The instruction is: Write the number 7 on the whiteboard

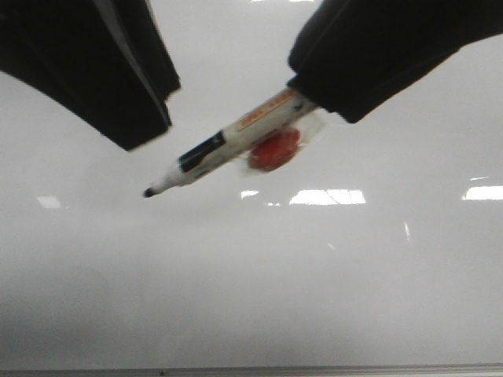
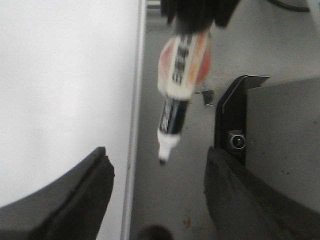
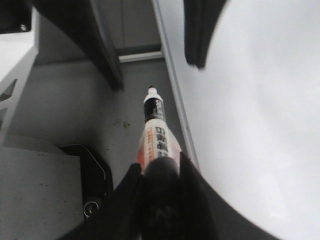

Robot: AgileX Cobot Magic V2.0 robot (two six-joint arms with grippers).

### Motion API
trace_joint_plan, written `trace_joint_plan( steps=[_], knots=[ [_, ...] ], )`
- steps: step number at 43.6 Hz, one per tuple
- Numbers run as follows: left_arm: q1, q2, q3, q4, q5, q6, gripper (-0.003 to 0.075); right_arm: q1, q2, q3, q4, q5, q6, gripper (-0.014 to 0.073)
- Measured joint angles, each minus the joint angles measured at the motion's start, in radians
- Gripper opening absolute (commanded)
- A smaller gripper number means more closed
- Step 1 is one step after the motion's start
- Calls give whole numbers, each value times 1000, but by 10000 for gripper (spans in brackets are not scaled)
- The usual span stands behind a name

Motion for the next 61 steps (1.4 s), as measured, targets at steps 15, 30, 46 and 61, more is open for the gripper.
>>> trace_joint_plan(
  steps=[15,30,46,61],
  knots=[
    [179,-247,96,107,-39,-367,405,-242,-135,-11,-234,-34,591,-67],
    [237,-280,151,98,-88,-432,405,-229,-119,41,-231,-243,619,-67],
    [237,-280,151,82,-105,-432,405,-227,54,-58,-217,-327,619,-67],
    [237,-280,151,82,-114,-432,405,-227,205,-168,-216,-349,619,-67]
  ],
)
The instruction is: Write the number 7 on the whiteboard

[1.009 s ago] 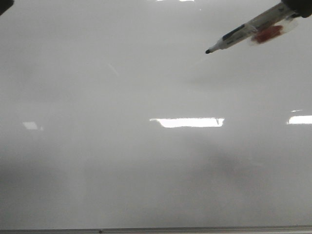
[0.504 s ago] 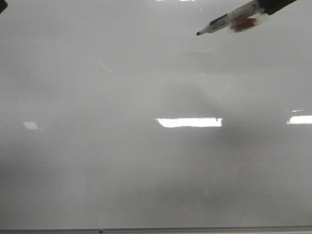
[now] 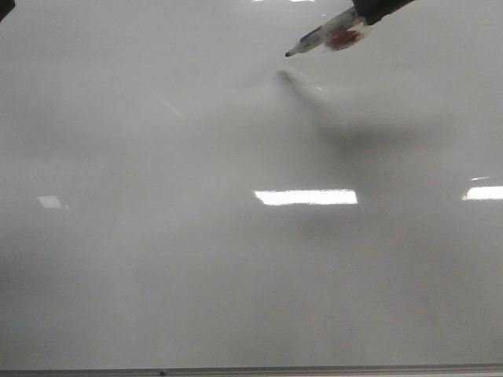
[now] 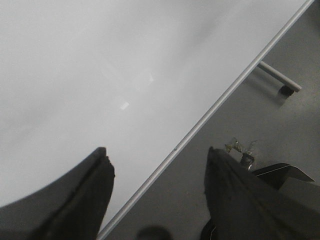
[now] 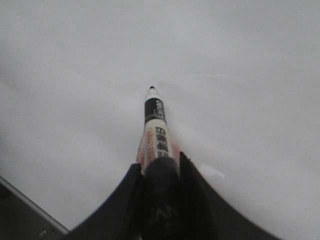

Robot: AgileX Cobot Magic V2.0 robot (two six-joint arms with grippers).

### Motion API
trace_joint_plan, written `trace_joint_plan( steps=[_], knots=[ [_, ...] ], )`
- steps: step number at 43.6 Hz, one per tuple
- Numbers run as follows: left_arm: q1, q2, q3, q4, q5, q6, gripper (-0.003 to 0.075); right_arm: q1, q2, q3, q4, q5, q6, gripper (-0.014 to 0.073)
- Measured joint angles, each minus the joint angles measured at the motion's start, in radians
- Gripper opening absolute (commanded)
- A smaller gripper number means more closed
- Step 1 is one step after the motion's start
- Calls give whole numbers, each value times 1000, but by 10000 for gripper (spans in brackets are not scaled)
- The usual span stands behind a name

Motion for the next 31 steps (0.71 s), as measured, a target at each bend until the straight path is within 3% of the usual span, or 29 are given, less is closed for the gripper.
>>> trace_joint_plan(
  steps=[8,19,31],
  knots=[
    [2,0,0,0,0,-2,405,-9,32,-19,4,-9,0,-66],
    [2,0,0,0,-2,-2,405,-151,3,-21,18,88,0,-66],
    [2,0,0,0,-6,-2,405,-146,1,-19,7,113,-6,-66]
  ],
)
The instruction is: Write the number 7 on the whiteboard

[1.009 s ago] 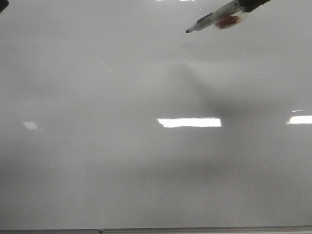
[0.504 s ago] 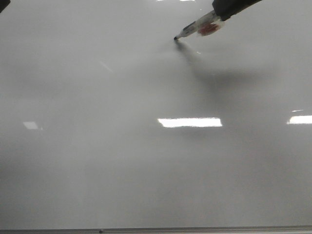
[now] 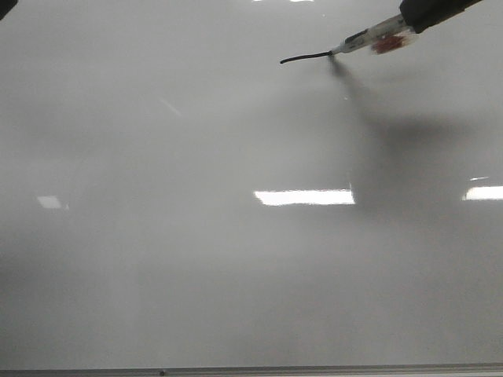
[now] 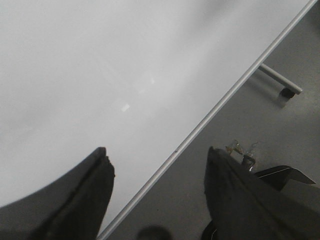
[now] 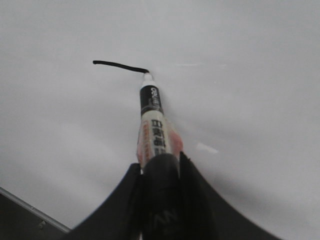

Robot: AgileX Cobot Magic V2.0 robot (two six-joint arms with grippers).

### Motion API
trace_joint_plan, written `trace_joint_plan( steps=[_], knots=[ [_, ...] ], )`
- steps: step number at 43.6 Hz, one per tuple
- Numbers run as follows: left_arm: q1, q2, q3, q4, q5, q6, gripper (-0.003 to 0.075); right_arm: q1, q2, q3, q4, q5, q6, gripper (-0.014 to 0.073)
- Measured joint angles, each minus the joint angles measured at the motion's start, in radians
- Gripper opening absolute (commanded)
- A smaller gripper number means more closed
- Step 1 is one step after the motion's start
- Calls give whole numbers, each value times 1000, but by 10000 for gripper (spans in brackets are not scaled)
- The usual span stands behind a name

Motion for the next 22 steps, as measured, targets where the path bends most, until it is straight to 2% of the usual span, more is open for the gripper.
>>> trace_joint_plan(
  steps=[12,22],
  knots=[
    [0,0,0,0,0,0,405,75,38,108,-7,33,-25,-66],
    [5,0,0,-3,0,25,421,86,-5,100,-23,33,-29,-66]
  ],
)
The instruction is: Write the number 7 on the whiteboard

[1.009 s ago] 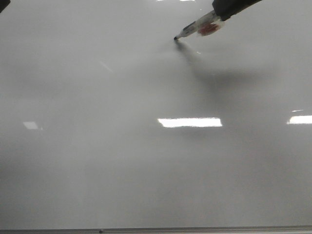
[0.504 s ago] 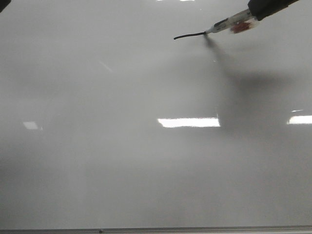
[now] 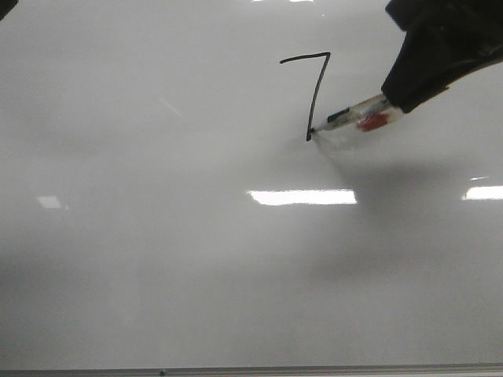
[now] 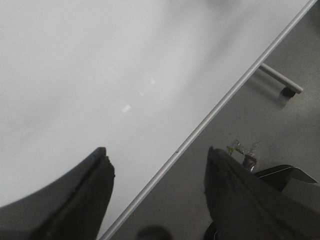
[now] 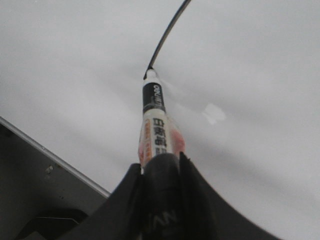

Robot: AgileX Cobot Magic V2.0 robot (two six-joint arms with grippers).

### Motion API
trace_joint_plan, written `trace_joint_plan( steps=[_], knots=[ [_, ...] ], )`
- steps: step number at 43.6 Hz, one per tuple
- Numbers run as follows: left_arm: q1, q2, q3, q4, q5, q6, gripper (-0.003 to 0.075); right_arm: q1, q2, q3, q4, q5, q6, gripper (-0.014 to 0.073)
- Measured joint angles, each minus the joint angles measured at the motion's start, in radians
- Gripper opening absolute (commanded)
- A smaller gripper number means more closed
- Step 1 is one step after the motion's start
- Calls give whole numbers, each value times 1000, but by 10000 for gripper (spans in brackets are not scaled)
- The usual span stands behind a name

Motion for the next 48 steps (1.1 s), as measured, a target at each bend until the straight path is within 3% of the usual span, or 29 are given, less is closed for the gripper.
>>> trace_joint_plan(
  steps=[6,15,25,33,48],
  knots=[
    [19,0,0,-85,2,158,540,64,-116,-4,-6,80,-65,-66],
    [-43,24,0,-228,4,366,549,188,-257,-6,-6,278,-245,-66],
    [-214,133,0,-255,-38,448,547,289,-325,-6,-8,415,-359,-66],
    [-339,229,-16,-294,-81,494,546,327,-325,-6,-9,441,-368,-66],
    [-401,362,-102,-320,-123,501,529,329,-325,-6,-9,441,-370,-66]
  ],
)
